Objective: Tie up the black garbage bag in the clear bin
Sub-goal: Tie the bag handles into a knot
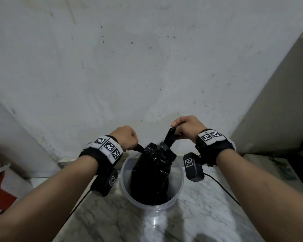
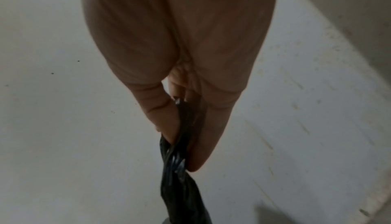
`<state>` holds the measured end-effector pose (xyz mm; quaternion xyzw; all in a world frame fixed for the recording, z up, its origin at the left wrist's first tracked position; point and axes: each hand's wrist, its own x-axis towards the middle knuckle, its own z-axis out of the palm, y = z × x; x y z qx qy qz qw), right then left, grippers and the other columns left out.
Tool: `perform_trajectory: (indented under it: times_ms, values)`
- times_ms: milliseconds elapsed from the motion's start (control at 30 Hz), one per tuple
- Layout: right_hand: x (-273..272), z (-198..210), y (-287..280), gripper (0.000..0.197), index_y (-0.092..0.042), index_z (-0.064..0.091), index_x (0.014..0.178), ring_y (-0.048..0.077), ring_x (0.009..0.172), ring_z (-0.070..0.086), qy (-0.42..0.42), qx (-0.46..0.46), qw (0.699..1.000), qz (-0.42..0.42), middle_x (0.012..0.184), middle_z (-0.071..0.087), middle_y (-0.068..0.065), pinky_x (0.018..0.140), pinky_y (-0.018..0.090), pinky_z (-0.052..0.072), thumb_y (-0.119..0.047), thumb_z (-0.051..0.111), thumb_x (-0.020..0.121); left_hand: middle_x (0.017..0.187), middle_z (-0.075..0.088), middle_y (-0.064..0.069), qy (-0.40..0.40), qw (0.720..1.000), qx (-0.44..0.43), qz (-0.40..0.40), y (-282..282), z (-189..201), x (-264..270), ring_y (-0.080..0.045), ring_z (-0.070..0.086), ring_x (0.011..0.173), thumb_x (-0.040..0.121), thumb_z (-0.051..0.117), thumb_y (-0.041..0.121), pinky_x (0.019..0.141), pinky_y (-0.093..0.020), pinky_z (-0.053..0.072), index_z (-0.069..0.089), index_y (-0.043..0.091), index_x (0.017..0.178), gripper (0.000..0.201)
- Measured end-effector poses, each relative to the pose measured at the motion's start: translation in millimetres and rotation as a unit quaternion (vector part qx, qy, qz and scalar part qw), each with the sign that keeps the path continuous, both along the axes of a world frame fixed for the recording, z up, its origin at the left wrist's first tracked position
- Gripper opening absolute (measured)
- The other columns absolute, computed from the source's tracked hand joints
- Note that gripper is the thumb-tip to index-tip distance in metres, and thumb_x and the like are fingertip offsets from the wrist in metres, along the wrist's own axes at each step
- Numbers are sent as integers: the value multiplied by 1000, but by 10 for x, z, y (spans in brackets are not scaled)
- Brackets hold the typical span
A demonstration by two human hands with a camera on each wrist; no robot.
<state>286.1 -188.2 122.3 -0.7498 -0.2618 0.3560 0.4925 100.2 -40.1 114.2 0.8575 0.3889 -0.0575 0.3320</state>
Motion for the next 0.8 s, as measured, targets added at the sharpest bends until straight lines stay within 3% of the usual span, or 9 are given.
perform_trajectory:
  times_ms: [100, 167, 267, 400, 500, 567, 667, 733, 800]
  values:
    - [-9, -43, -28, 31, -7, 58, 77, 26, 63, 54, 35, -17, 999, -30, 71, 53, 12, 53, 34, 55, 17, 38, 75, 70, 69, -14, 61, 998, 21, 5, 7, -20, -68, -31, 66, 63, 67, 55, 8, 67, -34, 58, 67, 7, 68, 13]
    - [-23, -78, -30, 31, -10, 58, 76, 26, 65, 50, 32, -47, 998, -29, 73, 51, 10, 52, 30, 44, 12, 37, 77, 71, 67, -13, 8, 995, -82, 60, 26, -67, -79, -26, 67, 58, 71, 57, 6, 65, -34, 56, 68, 2, 76, 12]
    - [-31, -141, -20, 25, -14, 59, 73, 24, 70, 52, -46, -110, 993, 20, 76, 53, 5, 49, 28, 43, 3, 43, 80, 86, 70, -16, -133, 939, -269, 170, 52, -134, -76, -27, 72, 73, 76, 60, 8, 77, -43, 58, 68, -1, 91, 19]
    - [-8, -208, -50, 8, -10, 60, 82, 20, 65, 57, -121, -124, 985, 24, 77, 58, 7, 42, 27, 51, -17, 62, 85, 84, 67, -11, -230, 884, -350, 209, 27, -178, -36, -20, 66, 67, 78, 57, 12, 72, -34, 57, 66, 6, 85, 12]
    - [0, -239, -70, 24, -9, 59, 77, 22, 64, 58, -88, -126, 988, 11, 71, 60, 5, 46, 27, 50, -32, 67, 83, 68, 51, -6, -292, 837, -418, 198, -67, -214, 6, -17, 51, 59, 83, 53, 7, 58, -28, 55, 61, 6, 78, 10]
    - [-44, -260, -66, 21, -9, 59, 73, 24, 65, 59, -18, -78, 997, 5, 70, 61, 9, 56, 31, 54, -25, 68, 83, 60, 36, -3, -324, 809, -455, 185, -126, -282, 34, -15, 39, 54, 86, 51, 6, 51, -25, 52, 61, 4, 80, 12]
    - [-79, -253, -35, 14, -11, 59, 73, 23, 66, 57, 67, 50, 996, -41, 71, 58, 9, 61, 32, 52, -4, 63, 84, 59, 42, 0, -322, 821, -443, 160, -169, -362, 70, -11, 42, 51, 88, 52, 10, 48, -21, 44, 65, 6, 87, 13]
    - [-70, -239, -23, 18, -11, 57, 77, 21, 66, 57, 91, 104, 988, -70, 74, 56, 8, 61, 33, 52, 5, 59, 84, 69, 59, 2, -310, 852, -396, 148, -145, -371, 84, -10, 49, 58, 86, 56, 14, 44, -17, 38, 69, 13, 89, 14]
    - [-76, -220, -41, 20, -11, 57, 80, 21, 64, 58, 116, 125, 982, -87, 75, 57, 9, 56, 31, 54, 9, 56, 83, 81, 64, 1, -320, 852, -385, 152, -109, -349, 86, -12, 51, 66, 87, 55, 15, 46, -17, 34, 68, 14, 88, 13]
